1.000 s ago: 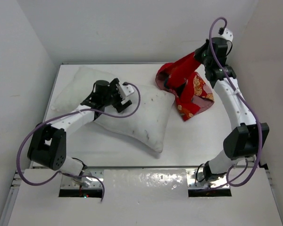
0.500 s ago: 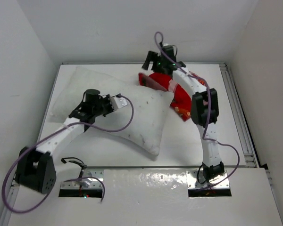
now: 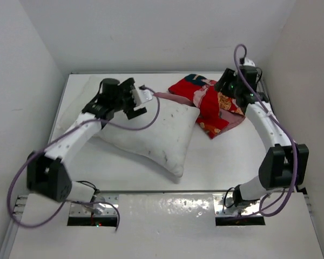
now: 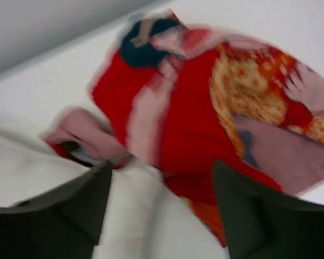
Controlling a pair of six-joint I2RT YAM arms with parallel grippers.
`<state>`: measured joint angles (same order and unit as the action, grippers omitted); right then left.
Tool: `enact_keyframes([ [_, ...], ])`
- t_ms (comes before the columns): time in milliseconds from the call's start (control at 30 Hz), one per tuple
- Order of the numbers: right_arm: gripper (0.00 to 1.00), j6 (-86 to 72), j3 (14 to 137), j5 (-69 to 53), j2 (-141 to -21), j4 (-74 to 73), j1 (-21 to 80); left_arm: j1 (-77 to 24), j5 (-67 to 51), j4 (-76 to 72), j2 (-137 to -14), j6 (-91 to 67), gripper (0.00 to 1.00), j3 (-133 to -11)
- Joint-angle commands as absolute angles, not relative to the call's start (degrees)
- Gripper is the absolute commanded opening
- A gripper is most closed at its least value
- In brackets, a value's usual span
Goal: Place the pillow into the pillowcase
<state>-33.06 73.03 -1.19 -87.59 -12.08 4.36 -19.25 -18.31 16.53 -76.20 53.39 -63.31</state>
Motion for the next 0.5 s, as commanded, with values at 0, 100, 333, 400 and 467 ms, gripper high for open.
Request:
enact_keyframes([
  [0,0.8,-36.5,64.6,4.2,-89.0,-16.8,6.1,-19.3,-21.6,22.1,-86.9,61.5,1.0,-73.7],
  [100,0.89,-39.5,58.5,5.5,-89.7,-14.5,4.8,-21.4,-26.6,26.8,-92.0,68.4,1.0,-74.9],
  [333,0.87,-38.9,60.2,4.0,-103.1,-10.7,1.8,-29.2,-18.8,24.5,-99.2,71.0,1.0,-67.9],
  [400,0.82,-38.1,62.2,3.8,-105.5,-14.1,1.8,-29.8,-17.1,22.9,-100.4,68.2,0.89,-67.6],
  [467,0.61,-38.4,61.8,2.4,-106.3,-13.6,1.8,-29.9,-16.3,23.5,-101.7,64.4,0.69,-68.6],
])
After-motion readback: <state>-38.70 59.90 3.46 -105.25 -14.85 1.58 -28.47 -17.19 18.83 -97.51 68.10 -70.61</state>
